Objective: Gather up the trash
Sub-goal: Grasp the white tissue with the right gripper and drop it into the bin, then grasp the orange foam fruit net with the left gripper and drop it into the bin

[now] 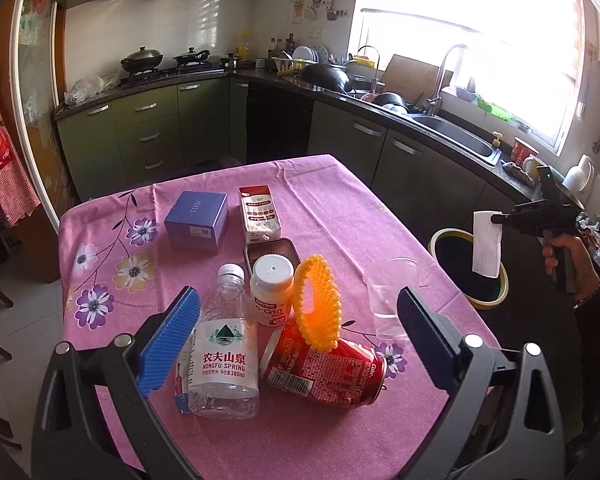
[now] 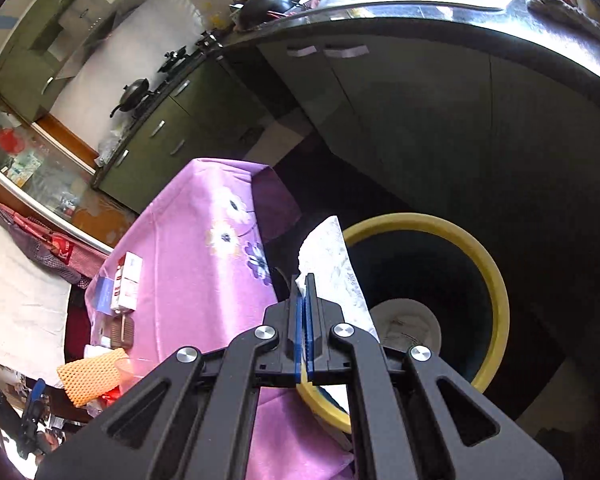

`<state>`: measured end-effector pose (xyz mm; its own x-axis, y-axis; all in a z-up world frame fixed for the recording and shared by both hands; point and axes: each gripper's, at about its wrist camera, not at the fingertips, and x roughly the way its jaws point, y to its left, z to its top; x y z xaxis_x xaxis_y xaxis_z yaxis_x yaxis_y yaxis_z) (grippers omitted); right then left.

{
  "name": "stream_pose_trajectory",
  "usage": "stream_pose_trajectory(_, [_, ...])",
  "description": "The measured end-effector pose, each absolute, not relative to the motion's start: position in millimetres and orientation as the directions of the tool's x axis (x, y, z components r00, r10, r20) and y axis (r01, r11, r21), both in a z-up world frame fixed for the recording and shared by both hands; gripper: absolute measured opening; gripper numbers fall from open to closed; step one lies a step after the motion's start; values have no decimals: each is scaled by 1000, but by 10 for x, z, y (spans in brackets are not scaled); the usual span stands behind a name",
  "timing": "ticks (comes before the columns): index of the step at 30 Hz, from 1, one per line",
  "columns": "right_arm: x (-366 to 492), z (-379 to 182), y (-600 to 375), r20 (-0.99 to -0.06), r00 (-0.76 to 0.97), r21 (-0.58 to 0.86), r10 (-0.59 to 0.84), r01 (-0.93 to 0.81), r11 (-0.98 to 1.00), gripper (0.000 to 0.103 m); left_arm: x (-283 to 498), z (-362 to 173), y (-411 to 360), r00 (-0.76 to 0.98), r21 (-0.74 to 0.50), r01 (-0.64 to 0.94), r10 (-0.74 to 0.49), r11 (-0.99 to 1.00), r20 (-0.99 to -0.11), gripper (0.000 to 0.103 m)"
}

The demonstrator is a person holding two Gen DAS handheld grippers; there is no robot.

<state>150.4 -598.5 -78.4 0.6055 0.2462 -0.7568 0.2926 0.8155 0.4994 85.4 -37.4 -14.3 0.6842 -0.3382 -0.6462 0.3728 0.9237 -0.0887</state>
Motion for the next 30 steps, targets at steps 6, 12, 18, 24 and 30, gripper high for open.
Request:
stream_pose_trajectory(6, [1592,-1286,-6256,-831,536,398,147,389,831,22,851,-144,-530,682,-46,381,-315,923,-660,94])
stream_pose_trajectory(12, [1358,-1277,-6293,-800,588,414,120,396,820,41,886,-133,-551,685,-27,369,-291,929,-668,94])
stream_pose_trajectory(18, [1049,-1078,-5916,-755,639,412,144,293,862,45,947,-203,-595,677,-20,367,-281,930,-680,95])
stream_pose_trajectory(24, [883,-982,-5525,-728,656,423,200,200,884,50,1095,-367,-691,658,21,367,-244,930,-712,95])
stream_pose_trajectory(30, [896,-938,-5298,-730,651,404,211,161,900,50,1313,-528,-765,630,28,380,-237,925,-739,95])
